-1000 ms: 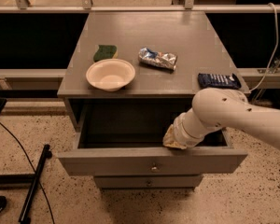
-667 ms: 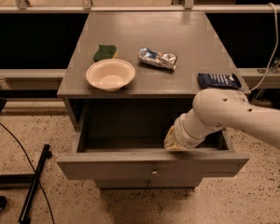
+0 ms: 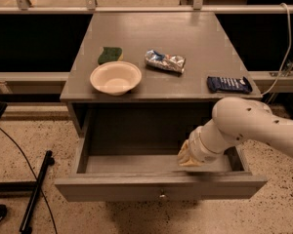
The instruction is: Open top drawer
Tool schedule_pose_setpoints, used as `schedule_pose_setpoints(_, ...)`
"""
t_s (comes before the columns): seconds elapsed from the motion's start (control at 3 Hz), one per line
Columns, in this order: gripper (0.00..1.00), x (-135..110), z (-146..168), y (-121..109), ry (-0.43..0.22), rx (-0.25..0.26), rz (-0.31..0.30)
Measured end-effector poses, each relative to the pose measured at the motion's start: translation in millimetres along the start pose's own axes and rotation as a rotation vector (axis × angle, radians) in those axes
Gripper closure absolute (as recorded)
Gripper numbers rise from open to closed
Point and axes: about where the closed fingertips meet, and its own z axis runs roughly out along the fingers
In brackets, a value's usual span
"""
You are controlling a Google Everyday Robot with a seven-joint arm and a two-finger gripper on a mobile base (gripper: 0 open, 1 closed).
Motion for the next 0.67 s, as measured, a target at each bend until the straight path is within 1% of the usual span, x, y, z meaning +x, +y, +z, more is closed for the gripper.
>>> schedule_pose_setpoints(0.33, 1.00, 10, -16, 32, -0.025, -0.046, 0.004)
schedule_pose_setpoints(0.67, 1.00, 18, -38, 57, -0.059, -0.070, 0.006)
